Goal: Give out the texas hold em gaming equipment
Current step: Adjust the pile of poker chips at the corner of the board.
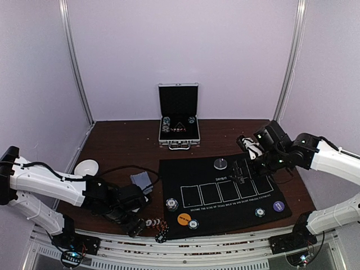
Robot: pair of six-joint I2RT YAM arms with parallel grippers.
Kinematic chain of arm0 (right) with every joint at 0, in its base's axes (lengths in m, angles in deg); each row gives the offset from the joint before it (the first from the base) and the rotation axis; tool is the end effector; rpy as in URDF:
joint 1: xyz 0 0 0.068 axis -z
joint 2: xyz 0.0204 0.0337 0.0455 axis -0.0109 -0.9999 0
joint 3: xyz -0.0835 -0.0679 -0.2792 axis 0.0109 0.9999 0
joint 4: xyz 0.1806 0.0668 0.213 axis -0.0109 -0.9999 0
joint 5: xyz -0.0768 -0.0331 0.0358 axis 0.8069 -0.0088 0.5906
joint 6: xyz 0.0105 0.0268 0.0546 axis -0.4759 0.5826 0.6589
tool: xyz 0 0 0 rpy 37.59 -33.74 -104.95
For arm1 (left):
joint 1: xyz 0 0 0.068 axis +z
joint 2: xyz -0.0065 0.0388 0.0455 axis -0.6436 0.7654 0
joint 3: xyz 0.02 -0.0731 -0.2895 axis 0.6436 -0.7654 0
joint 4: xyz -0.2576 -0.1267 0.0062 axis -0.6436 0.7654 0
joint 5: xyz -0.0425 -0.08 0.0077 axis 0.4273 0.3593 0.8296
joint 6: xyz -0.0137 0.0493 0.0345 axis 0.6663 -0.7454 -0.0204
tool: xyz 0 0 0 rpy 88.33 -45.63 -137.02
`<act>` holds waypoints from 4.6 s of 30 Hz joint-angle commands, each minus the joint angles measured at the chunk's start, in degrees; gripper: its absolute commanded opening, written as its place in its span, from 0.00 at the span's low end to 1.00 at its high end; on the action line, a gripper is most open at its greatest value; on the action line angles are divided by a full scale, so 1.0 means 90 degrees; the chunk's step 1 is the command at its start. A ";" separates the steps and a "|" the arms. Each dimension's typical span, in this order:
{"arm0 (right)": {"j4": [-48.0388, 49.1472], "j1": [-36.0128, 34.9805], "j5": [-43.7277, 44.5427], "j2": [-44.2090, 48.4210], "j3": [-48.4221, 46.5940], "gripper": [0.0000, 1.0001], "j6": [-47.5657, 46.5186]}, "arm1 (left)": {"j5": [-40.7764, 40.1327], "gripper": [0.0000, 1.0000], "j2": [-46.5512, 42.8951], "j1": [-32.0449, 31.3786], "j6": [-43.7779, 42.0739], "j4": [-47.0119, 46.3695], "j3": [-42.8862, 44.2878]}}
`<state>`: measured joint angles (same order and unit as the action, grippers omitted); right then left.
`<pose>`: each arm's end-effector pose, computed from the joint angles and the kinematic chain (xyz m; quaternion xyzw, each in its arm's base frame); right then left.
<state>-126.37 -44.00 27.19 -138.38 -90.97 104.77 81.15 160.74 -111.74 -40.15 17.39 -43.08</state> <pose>0.1817 0.1806 0.3002 -0.1809 0.9125 0.2550 0.2637 0.0800 -0.2240 0.1628 0.2784 0.9500 -0.0719 0.1221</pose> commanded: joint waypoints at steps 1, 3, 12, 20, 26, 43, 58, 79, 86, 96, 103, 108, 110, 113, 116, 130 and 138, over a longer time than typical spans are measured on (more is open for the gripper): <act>0.0439 -0.0027 -0.0448 0.0260 0.0161 1.00 -0.0363 | -0.0118 0.81 0.0214 -0.0221 0.0306 0.0126 -0.0004; 0.0676 -0.0026 -0.0537 0.0352 0.0235 1.00 -0.0443 | -0.0228 0.81 0.0307 -0.0238 0.0279 0.0120 -0.0010; 0.1455 -0.0925 -0.0940 -0.0062 0.0257 1.00 -0.0400 | -0.0456 0.79 -0.0066 -0.0365 -0.0307 -0.0514 0.0145; 0.2564 -0.2727 -0.0096 -0.0209 0.0389 1.00 -0.2526 | -0.0618 0.79 -0.0193 -0.0668 -0.0549 -0.0957 0.0062; 0.2689 -0.3947 0.0477 -0.1788 -0.0215 1.00 -0.5715 | -0.0493 0.76 -0.0672 -0.0607 0.0203 -0.1007 -0.0138; 0.2273 -0.4277 0.0971 -0.4620 -0.1824 0.70 -0.8388 | 0.0632 0.53 -0.1395 0.0833 0.1218 -0.1044 -0.0947; 0.2406 -0.4218 0.1434 -0.5230 -0.2224 0.59 -0.8797 | 0.0853 0.39 -0.0815 0.1044 0.0916 -0.1557 -0.0921; 0.2670 -0.4059 0.1589 -0.5597 -0.2561 0.56 -0.9180 | 0.1312 0.29 -0.0255 0.1275 0.0699 -0.2394 -0.1130; 0.2812 -0.3961 0.1584 -0.5688 -0.2707 0.59 -0.9308 | 0.1530 0.26 0.0075 0.1284 0.0614 -0.2795 -0.1190; 0.2546 -0.3754 0.1233 -0.6031 -0.3115 0.62 -0.9418 | 0.1695 0.24 0.0186 0.1487 0.0506 -0.3073 -0.1207; 0.2281 -0.3718 0.1180 -0.6157 -0.3348 0.58 -0.9527 | 0.1613 0.24 0.0000 0.1748 0.0461 -0.3007 -0.1256; 0.2053 -0.3706 0.1078 -0.6254 -0.3501 0.55 -0.9518 | 0.1491 0.24 -0.0232 0.1976 0.0398 -0.2892 -0.1267; 0.1977 -0.3688 0.1092 -0.6329 -0.3618 0.53 -0.9481 | 0.1453 0.24 -0.0302 0.2061 0.0391 -0.2861 -0.1287; 0.1886 -0.3684 0.1093 -0.6389 -0.3737 0.52 -0.9438 | 0.1432 0.25 -0.0355 0.2103 0.0369 -0.2813 -0.1310; 0.1816 -0.3690 0.1003 -0.6371 -0.3777 0.54 -0.9443 | 0.1385 0.25 -0.0458 0.2103 0.0319 -0.2726 -0.1329; 0.2132 -0.3882 0.0035 -0.5388 -0.3655 0.76 -0.8379 | 0.0454 0.50 -0.0872 0.2144 -0.0424 -0.1249 -0.0559; 0.3314 -0.3821 -0.0285 -0.3780 -0.2625 0.79 -0.6479 | 0.0696 0.66 -0.1072 0.2036 -0.0979 -0.1272 -0.0255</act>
<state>-103.20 -78.67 27.15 -179.82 -119.80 34.72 85.93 153.27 -92.92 -44.82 6.94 -47.50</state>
